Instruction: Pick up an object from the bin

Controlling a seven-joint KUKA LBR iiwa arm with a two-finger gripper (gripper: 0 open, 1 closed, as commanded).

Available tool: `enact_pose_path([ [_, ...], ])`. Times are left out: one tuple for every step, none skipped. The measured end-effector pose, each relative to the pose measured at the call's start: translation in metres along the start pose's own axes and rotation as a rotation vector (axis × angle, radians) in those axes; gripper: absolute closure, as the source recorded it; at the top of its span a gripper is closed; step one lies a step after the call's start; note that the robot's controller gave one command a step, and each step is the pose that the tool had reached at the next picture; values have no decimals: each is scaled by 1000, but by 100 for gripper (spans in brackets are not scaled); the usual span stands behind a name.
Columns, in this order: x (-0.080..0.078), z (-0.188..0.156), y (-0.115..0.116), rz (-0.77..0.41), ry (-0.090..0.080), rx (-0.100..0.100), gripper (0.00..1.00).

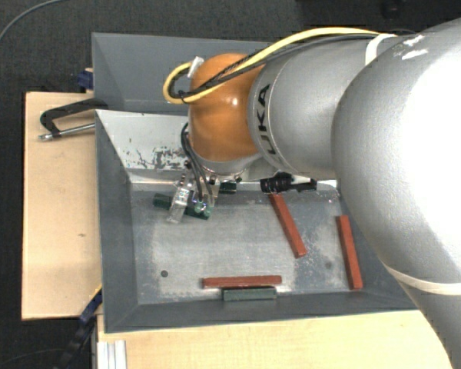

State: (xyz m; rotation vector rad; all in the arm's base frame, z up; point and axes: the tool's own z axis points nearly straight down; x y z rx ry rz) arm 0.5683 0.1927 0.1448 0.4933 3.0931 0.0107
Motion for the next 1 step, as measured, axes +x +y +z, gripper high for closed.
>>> enact_pose_path([
  [-2,-32,2,-2,1,1,100],
])
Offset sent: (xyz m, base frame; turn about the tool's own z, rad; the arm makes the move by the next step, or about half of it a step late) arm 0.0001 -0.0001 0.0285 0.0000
